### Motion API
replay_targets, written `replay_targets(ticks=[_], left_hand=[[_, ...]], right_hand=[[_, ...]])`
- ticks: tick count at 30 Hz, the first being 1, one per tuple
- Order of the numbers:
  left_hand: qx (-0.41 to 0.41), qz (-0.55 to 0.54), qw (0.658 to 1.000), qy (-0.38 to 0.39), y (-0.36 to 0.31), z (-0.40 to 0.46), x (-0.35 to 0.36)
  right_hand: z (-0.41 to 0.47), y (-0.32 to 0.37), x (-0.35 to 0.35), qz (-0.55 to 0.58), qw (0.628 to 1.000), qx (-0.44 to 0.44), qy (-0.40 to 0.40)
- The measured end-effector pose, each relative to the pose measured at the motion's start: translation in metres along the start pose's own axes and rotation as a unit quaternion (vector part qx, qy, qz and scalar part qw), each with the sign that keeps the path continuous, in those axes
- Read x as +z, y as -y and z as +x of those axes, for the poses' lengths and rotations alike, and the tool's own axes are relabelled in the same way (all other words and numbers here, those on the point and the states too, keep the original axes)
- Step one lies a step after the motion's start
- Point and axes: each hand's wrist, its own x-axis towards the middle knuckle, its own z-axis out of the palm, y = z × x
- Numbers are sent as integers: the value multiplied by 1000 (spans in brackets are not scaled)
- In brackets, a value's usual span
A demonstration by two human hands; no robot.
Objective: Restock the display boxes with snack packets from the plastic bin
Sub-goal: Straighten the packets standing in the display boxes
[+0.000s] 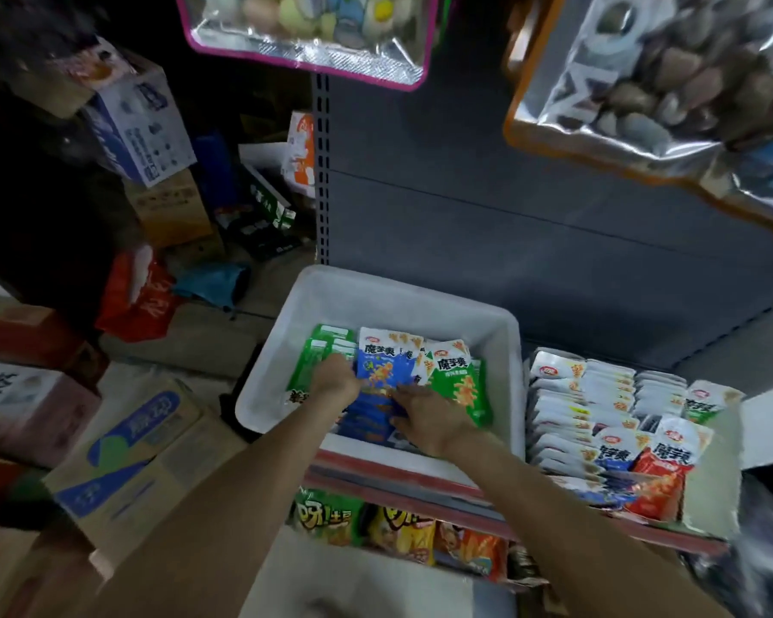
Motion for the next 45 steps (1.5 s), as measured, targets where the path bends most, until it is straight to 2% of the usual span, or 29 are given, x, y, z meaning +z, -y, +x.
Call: replay_targets(ticks=[4, 8, 11, 15, 20, 24, 28, 34, 39, 43, 45], left_hand=[[9, -39, 999, -34, -4, -4, 1], [17, 10, 996, -82, -2, -13, -6], [35, 15, 993, -112, -7, -26, -12], [129, -115, 980, -95, -26, -48, -10], [225, -217, 948, -65, -71, -76, 9], [285, -204, 936, -39, -122, -96, 35], [346, -177, 920, -51, -171, -116, 65], [356, -159, 918, -70, -221, -131, 104], [341, -23, 935, -96, -221, -129, 125], [337, 88, 935, -69, -214, -127, 138], [341, 157, 924, -73, -212, -128, 144]], right_hand=[[-5, -10, -7, 128, 991, 41, -27], [-8, -20, -14, 196, 979, 55, -34], [-12, -22, -19, 279, 957, 43, -72], [-24, -33, -29, 382, 912, 47, -139], [-60, -72, -53, 578, 768, 28, -273], [-108, -123, -73, 581, 750, -10, -316], [-141, -176, -78, 538, 761, -2, -363], [-159, -232, -58, 415, 828, 26, -376], [-159, -251, -43, 345, 882, 44, -319], [-158, -251, -46, 371, 871, 30, -320], [-156, -250, -50, 319, 899, 10, -300]])
